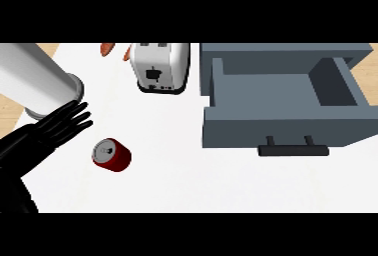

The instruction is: Pick up the can, place it into the drawer and close the drawer

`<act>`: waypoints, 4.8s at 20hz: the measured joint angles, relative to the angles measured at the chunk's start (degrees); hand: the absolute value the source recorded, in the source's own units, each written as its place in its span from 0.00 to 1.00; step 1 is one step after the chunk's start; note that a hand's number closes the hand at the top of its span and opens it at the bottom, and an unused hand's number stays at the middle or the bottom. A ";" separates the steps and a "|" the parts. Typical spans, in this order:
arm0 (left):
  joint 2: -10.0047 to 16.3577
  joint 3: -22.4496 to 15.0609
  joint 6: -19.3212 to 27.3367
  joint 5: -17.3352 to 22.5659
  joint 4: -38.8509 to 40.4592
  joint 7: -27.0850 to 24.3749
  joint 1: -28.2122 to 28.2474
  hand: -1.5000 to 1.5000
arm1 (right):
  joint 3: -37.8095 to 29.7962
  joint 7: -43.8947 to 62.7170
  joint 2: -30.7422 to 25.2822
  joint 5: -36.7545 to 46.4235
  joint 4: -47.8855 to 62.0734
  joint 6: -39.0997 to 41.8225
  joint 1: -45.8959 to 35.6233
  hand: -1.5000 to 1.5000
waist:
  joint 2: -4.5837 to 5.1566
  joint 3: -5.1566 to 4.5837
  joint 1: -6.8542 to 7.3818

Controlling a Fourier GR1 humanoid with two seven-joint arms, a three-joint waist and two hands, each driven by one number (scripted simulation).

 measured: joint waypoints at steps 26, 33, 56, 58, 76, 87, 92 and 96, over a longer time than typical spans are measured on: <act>-5.28 2.53 -3.74 -38.19 38.81 -37.96 -9.11 0.00 | -7.57 4.36 2.25 -4.31 -1.91 6.45 -0.91 0.00 | 0.10 -0.05 -0.26; -5.56 1.38 -1.02 -43.69 50.63 -44.88 -13.01 0.00 | -9.19 4.90 3.01 -5.33 -2.32 8.09 -0.29 0.00 | 0.11 -0.04 -0.37; -8.99 0.58 -2.40 -45.29 70.26 -48.62 -23.43 1.00 | -10.93 9.15 4.42 -8.28 -4.42 9.63 -0.91 0.00 | 0.19 -0.06 -0.55; -9.66 0.35 -3.48 -44.78 69.51 -47.84 -23.85 1.00 | -11.01 9.84 4.23 -8.62 -4.72 9.07 -1.32 0.00 | 0.15 -0.05 -0.42; -19.80 10.12 18.13 -32.00 52.48 -43.80 -22.75 1.00 | -11.17 8.46 6.35 -9.13 -7.01 8.35 2.82 0.00 | -0.62 0.14 1.34; -23.93 0.28 39.98 -28.23 23.73 -28.34 -21.74 1.00 | -10.90 8.53 5.90 -10.33 -7.56 8.22 3.86 0.00 | -0.52 0.09 0.72; -24.08 -5.03 48.15 -28.66 14.12 -20.66 -22.96 1.00 | -9.24 9.50 6.16 -9.50 -9.35 6.13 3.28 0.00 | -0.30 0.05 0.42; -24.21 -8.25 54.02 -29.81 10.20 -15.64 -26.38 1.00 | -9.62 10.22 5.98 -10.05 -9.76 5.72 3.35 0.00 | -0.20 0.03 0.09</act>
